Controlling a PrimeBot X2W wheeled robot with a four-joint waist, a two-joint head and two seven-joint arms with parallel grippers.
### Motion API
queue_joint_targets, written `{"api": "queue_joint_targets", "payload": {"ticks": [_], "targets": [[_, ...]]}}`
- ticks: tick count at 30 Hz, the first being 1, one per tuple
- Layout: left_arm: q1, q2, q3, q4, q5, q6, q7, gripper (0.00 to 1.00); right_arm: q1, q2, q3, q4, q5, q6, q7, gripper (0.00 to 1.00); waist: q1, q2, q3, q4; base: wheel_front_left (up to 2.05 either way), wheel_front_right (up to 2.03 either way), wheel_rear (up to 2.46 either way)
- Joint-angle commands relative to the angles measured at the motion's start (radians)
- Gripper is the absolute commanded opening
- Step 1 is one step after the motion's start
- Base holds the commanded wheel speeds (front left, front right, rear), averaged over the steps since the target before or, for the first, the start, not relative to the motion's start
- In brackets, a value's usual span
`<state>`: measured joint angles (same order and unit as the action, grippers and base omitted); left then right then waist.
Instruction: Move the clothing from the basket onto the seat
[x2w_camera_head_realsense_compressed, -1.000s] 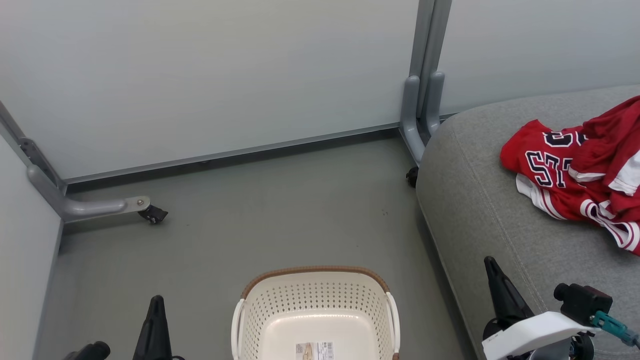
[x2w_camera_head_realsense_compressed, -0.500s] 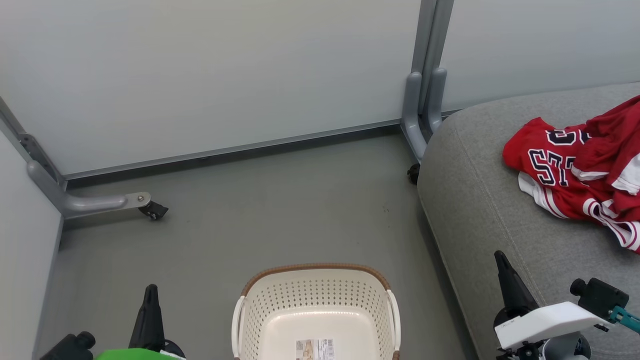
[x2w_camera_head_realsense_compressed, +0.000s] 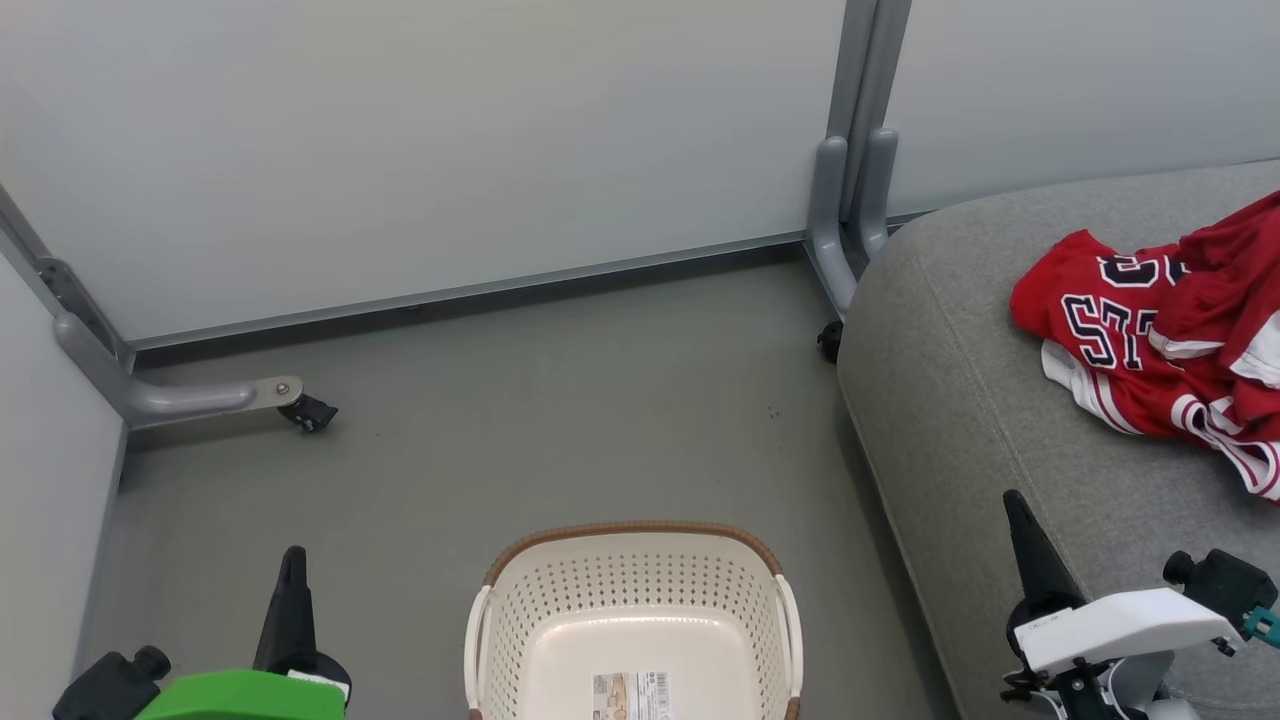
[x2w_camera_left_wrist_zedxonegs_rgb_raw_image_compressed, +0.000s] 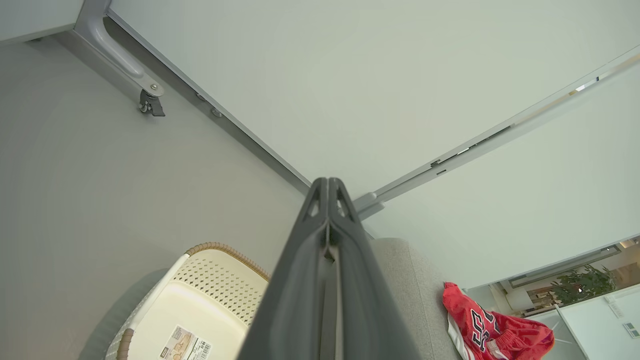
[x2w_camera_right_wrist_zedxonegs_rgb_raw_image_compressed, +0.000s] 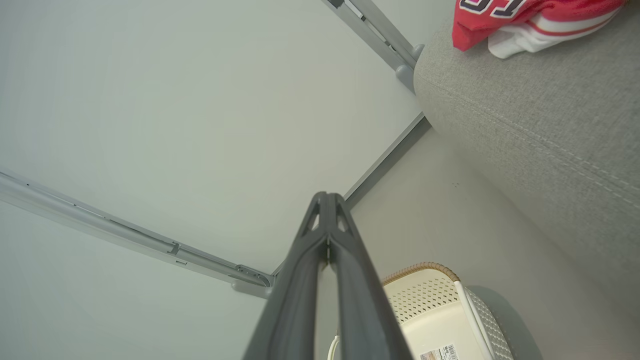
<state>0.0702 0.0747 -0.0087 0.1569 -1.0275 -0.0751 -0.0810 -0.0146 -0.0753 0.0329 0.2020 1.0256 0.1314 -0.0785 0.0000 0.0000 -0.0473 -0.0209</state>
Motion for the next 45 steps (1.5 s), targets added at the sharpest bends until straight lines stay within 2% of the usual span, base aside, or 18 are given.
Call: {"api": "queue_joint_targets", "payload": {"ticks": [1,21,45], "targets": [[-0.032,0.008,0.006,-0.005,-0.034,-0.008,0.007,0.00,-0.029,-0.006,-0.009,-0.005,0.033,-0.001,0.009,0.00,0.0000,0.0000,0.001,0.001,0.00,0.00,0.00],[-0.088,0.009,0.034,0.028,-0.249,-0.026,0.063,0.00,-0.053,-0.005,-0.046,0.011,0.247,-0.001,0.065,0.00,0.0000,0.0000,0.016,0.007,0.00,0.00,0.00],[-0.140,0.006,0.063,0.060,-0.446,-0.043,0.119,0.00,-0.077,-0.001,-0.085,0.028,0.443,-0.001,0.123,0.00,0.0000,0.0000,0.032,0.013,0.00,0.00,0.00]]}}
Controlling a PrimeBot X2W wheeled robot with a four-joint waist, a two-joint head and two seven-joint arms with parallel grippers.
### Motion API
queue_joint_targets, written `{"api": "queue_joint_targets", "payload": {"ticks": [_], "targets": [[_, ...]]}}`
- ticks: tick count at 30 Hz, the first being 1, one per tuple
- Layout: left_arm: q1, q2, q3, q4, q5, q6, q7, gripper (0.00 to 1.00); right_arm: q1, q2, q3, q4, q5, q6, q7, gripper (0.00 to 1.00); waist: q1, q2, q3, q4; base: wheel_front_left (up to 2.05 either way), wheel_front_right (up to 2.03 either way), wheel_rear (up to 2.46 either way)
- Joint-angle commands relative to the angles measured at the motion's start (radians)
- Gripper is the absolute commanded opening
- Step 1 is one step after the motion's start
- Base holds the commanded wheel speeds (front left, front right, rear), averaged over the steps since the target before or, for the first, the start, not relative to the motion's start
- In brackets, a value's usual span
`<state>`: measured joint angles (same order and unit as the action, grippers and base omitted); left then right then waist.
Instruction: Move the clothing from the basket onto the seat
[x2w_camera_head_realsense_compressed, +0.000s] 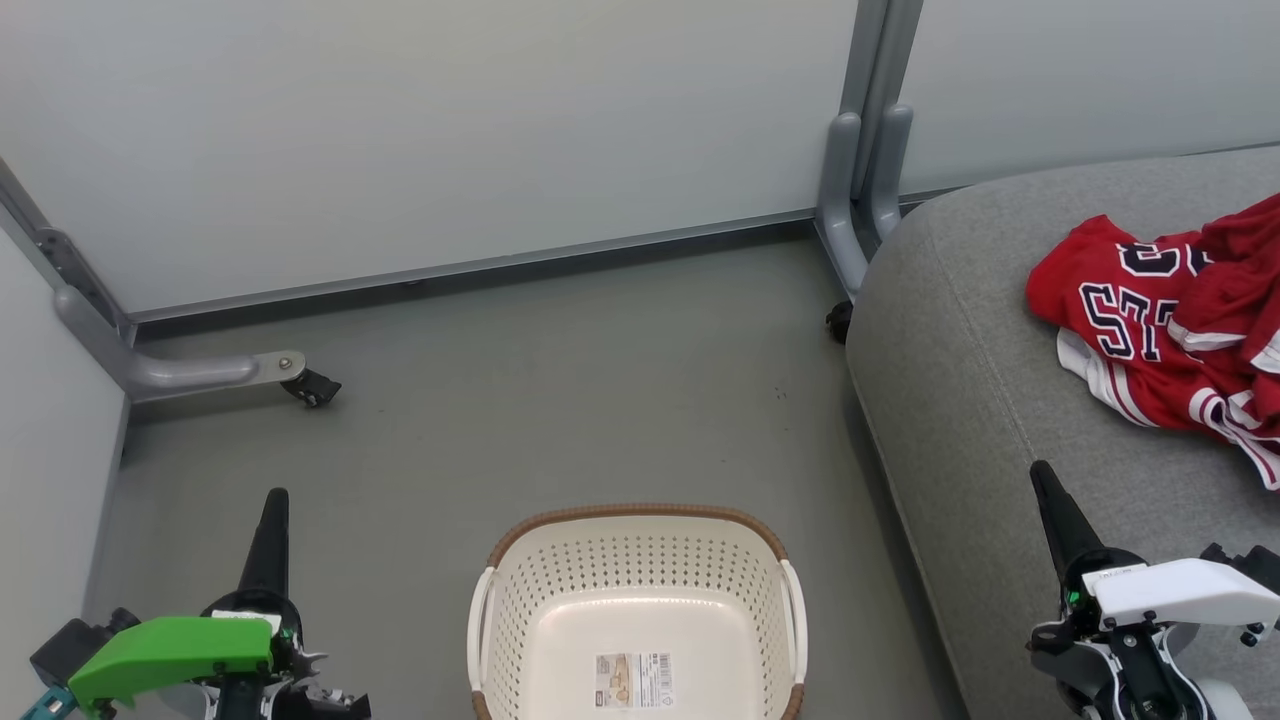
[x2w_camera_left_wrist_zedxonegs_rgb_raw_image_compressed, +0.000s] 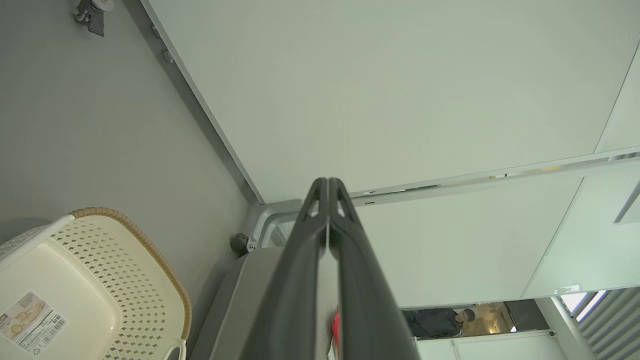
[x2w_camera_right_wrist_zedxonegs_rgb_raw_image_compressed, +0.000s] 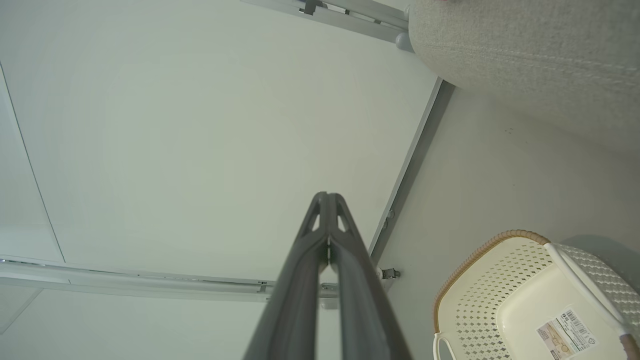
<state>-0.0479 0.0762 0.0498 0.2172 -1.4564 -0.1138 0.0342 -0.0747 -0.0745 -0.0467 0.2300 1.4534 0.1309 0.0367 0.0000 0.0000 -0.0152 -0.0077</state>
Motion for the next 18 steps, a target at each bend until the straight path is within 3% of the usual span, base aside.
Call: {"api": "queue_joint_targets", "payload": {"ticks": [1,18], "targets": [[-0.024,0.004,0.006,0.001,-0.024,-0.005,0.007,0.00,-0.018,-0.002,-0.007,0.000,0.023,0.000,0.009,0.00,0.0000,0.0000,0.001,0.001,0.00,0.00,0.00],[-0.055,0.000,0.026,0.021,-0.142,-0.016,0.042,0.00,-0.031,0.002,-0.031,0.011,0.140,0.000,0.044,0.00,0.0000,0.0000,0.013,0.005,0.00,0.00,0.00]]}}
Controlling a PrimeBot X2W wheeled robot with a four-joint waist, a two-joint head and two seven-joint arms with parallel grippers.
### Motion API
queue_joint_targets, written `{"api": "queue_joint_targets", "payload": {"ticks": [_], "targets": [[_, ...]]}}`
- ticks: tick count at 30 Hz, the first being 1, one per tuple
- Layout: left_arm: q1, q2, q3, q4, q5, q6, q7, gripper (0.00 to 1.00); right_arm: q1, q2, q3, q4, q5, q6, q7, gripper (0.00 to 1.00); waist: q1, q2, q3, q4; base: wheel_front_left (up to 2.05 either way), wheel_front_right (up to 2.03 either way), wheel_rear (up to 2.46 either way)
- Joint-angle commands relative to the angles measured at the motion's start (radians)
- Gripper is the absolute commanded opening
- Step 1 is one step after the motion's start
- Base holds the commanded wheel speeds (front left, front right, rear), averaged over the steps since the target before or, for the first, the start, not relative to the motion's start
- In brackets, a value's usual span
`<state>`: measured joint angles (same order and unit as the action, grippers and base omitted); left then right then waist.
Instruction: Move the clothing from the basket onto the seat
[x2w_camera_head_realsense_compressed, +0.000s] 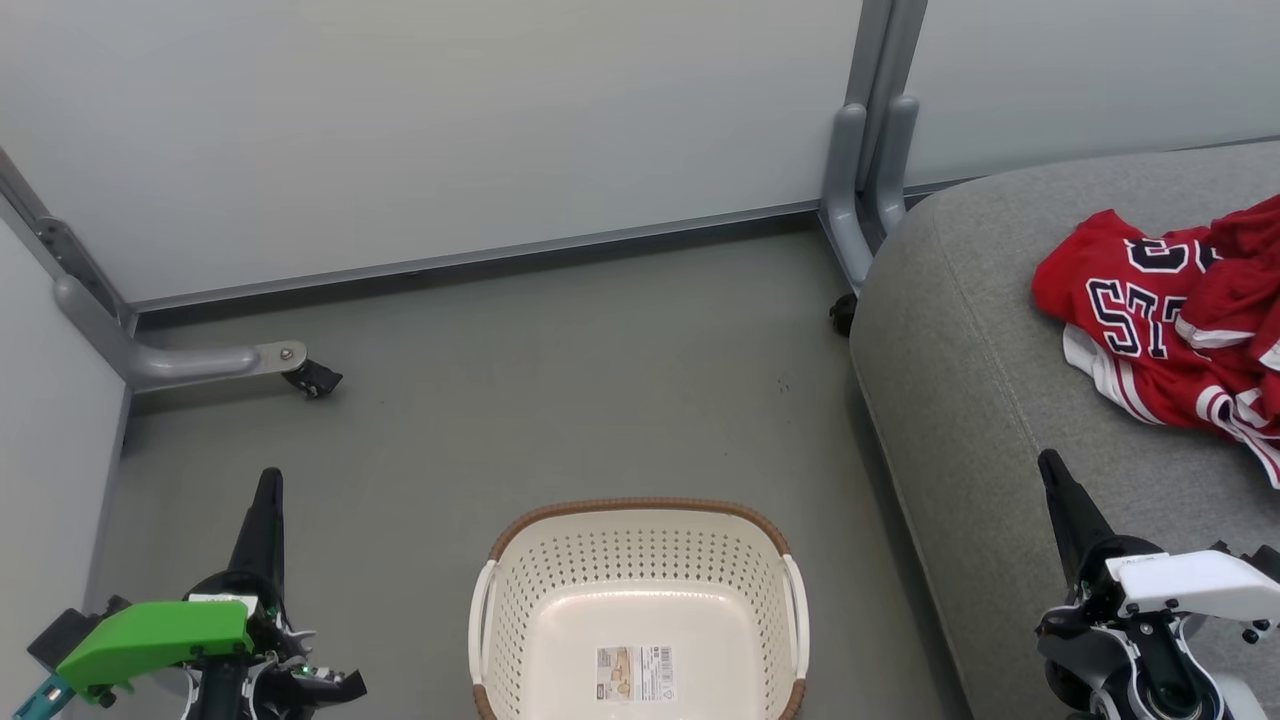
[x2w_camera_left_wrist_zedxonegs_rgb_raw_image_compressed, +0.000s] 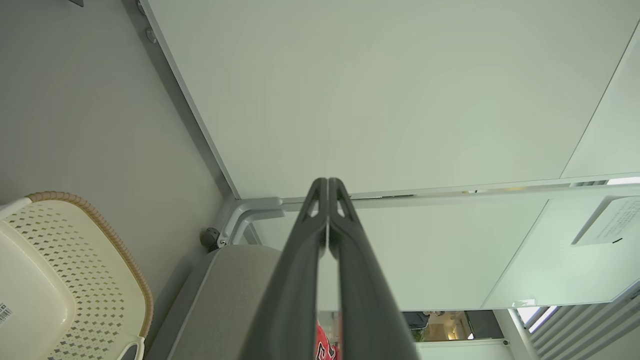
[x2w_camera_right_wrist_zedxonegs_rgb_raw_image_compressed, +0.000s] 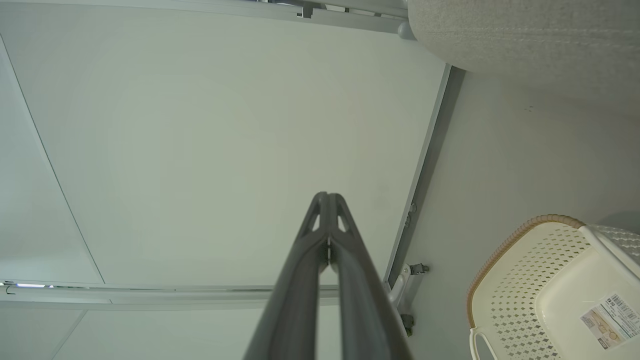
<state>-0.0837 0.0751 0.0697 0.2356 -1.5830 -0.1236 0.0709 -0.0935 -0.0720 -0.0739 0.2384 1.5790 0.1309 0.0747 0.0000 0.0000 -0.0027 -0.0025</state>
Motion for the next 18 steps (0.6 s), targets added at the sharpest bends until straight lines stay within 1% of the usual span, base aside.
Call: {"api": "queue_joint_targets", "payload": {"ticks": [1,8,18], "targets": [[-0.022,0.001,0.007,0.004,-0.023,-0.007,0.007,0.00,-0.014,-0.001,-0.006,0.003,0.022,0.000,0.009,0.00,0.0000,0.0000,0.001,0.001,0.00,0.00,0.00],[-0.034,0.000,0.014,0.010,-0.063,-0.011,0.020,0.00,-0.018,0.001,-0.015,0.007,0.063,0.000,0.021,0.00,0.0000,0.0000,0.006,0.003,0.00,0.00,0.00],[-0.030,-0.004,0.017,0.010,-0.054,-0.010,0.022,0.00,-0.017,0.003,-0.018,0.006,0.055,0.000,0.022,0.00,0.0000,0.0000,0.006,0.003,0.00,0.00,0.00]]}}
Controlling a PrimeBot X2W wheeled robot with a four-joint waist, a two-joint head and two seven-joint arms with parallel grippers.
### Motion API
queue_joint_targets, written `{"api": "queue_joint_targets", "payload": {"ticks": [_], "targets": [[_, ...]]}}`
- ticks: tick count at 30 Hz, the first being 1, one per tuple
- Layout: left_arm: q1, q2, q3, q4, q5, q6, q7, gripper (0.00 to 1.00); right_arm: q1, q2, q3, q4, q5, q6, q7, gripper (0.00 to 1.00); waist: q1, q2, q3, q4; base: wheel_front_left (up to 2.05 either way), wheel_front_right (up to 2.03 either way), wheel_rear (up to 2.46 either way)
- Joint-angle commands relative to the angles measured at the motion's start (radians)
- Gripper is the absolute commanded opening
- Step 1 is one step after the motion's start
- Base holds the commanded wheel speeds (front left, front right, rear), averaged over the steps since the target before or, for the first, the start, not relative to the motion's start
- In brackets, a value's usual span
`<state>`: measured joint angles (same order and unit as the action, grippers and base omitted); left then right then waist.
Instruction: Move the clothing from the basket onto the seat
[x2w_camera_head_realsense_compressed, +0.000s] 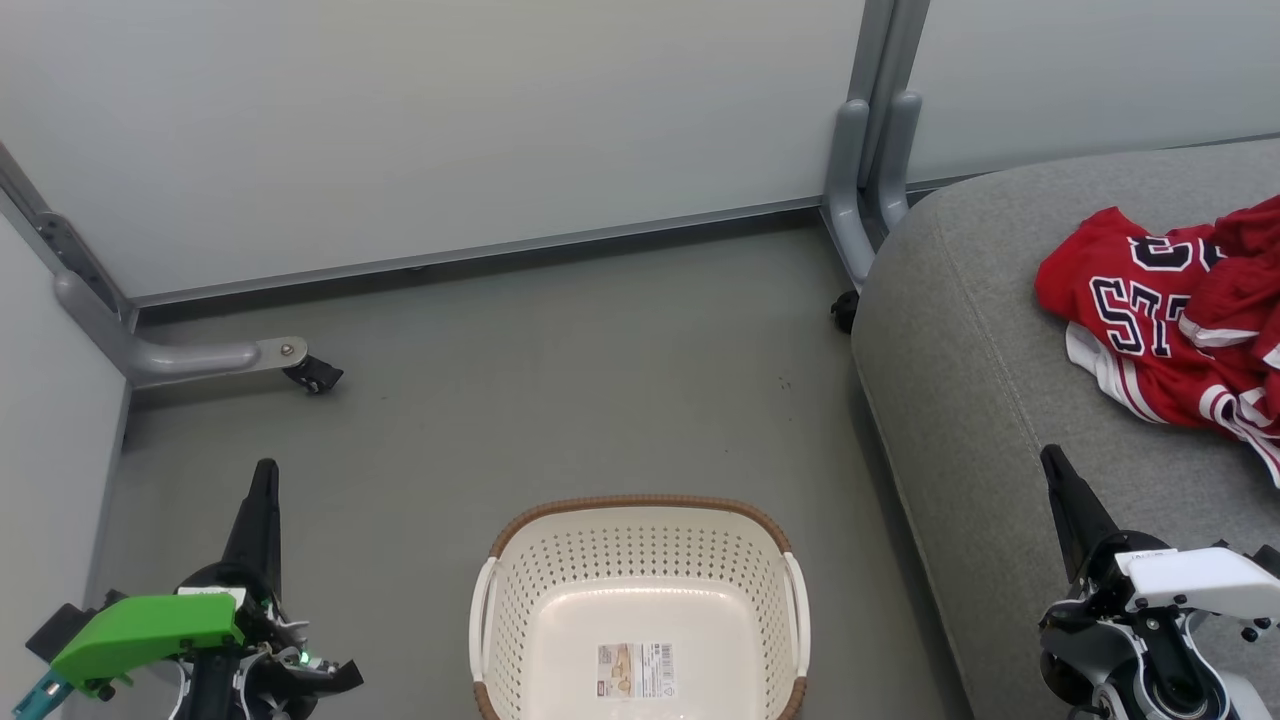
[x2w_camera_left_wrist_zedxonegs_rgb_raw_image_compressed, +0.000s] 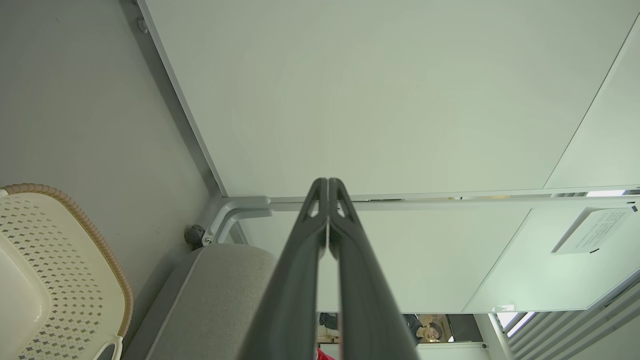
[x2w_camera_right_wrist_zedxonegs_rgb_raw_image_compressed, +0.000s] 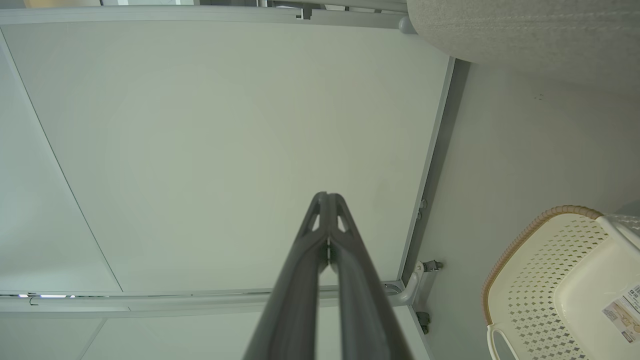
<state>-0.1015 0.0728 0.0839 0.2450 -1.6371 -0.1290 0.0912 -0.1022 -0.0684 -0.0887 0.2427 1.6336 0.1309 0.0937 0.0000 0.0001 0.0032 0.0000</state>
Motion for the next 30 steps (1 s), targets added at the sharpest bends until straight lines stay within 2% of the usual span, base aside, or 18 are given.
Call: {"api": "queue_joint_targets", "payload": {"ticks": [1,30], "targets": [[-0.012,-0.002,0.003,0.000,0.000,-0.005,0.002,0.00,-0.009,0.000,-0.003,0.002,-0.001,0.000,0.004,0.00,0.0000,-0.0001,0.000,0.000,0.00,0.00,0.00],[-0.013,-0.008,0.012,0.001,0.009,-0.005,0.010,0.00,-0.010,0.005,-0.011,0.003,-0.008,0.000,0.012,0.00,0.0000,-0.0001,0.000,0.000,0.00,0.00,0.00]]}}
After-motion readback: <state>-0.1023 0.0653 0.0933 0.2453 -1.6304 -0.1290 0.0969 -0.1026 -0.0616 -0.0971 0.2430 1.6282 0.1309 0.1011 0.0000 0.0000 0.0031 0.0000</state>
